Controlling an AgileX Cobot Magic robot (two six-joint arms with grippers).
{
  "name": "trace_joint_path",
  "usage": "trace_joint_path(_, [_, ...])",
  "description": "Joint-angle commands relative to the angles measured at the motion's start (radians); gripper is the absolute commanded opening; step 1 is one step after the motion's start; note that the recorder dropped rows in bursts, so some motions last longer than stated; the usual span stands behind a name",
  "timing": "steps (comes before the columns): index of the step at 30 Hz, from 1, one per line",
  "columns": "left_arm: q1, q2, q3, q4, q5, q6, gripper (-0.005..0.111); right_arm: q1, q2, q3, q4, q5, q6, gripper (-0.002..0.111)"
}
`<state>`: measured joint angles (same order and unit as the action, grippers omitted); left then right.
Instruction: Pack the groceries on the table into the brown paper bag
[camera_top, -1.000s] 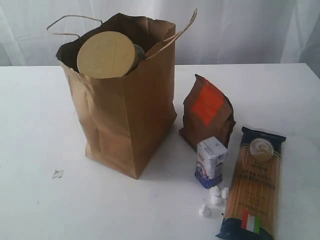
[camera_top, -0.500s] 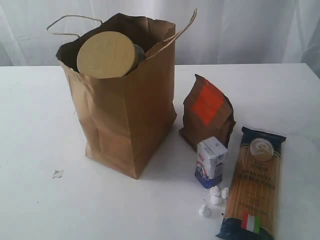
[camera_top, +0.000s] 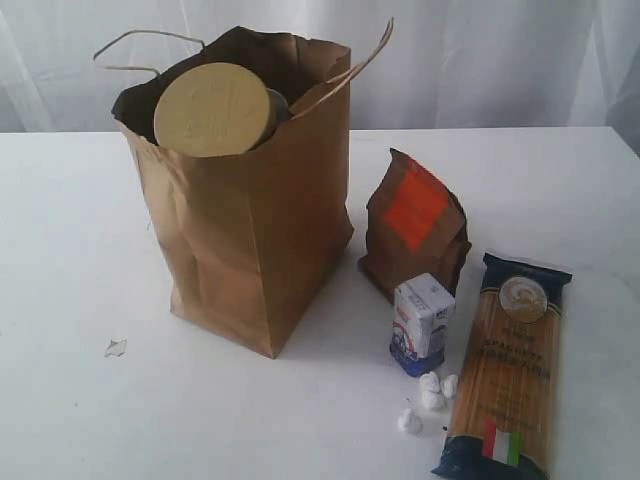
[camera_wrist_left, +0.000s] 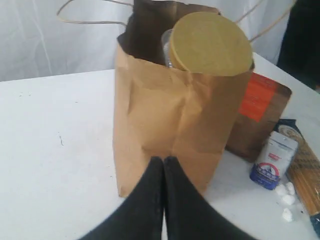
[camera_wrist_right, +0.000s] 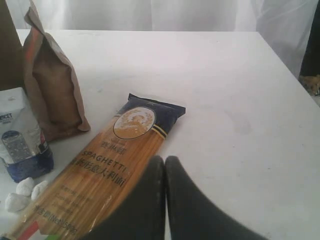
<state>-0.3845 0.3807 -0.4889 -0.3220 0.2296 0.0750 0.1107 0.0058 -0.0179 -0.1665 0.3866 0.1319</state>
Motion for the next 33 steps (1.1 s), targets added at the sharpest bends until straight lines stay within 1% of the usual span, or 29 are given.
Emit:
trace_joint_path(1, [0.001, -0.066, 0.127, 0.025, -0.174, -0.064, 0.000, -0.005, -0.006, 0.002, -0.006, -0.008, 0.003, 0.000])
trace_joint_path(3, [0.001, -0.100, 0.184, 0.033, -0.215, -0.068, 0.000, -0.005, -0.006, 0.002, -0.006, -0.008, 0.003, 0.000])
trace_joint_path(6, [0.001, -0.144, 0.258, 0.069, -0.221, -0.082, 0.000, -0.005, -0.006, 0.002, -0.006, -0.008, 0.003, 0.000])
trace_joint_path(10, [0.001, -0.194, 0.354, 0.072, -0.235, -0.109, 0.000, -0.005, -0.006, 0.002, -0.006, -0.008, 0.003, 0.000])
trace_joint_path(17, [0.001, -0.257, 0.480, 0.077, -0.274, -0.151, 0.000, -0.005, -0.006, 0.002, -0.006, -0.008, 0.003, 0.000])
trace_joint_path(20, [0.001, -0.278, 0.489, 0.077, -0.278, -0.153, 0.000, -0.005, -0.006, 0.002, -0.006, -0.008, 0.003, 0.000])
trace_joint_path(23, [0.001, -0.298, 0.489, 0.079, -0.250, -0.153, 0.000, -0.005, -0.006, 0.002, -0.006, -0.008, 0.003, 0.000])
trace_joint_path(27, [0.001, -0.313, 0.489, 0.107, -0.246, -0.153, 0.000, -0.005, -0.006, 0.002, -0.006, -0.008, 0.003, 0.000])
trace_joint_path(33, [0.001, -0.363, 0.489, 0.171, -0.196, -0.153, 0.000, -0.005, -0.006, 0.002, -0.006, -0.008, 0.003, 0.000])
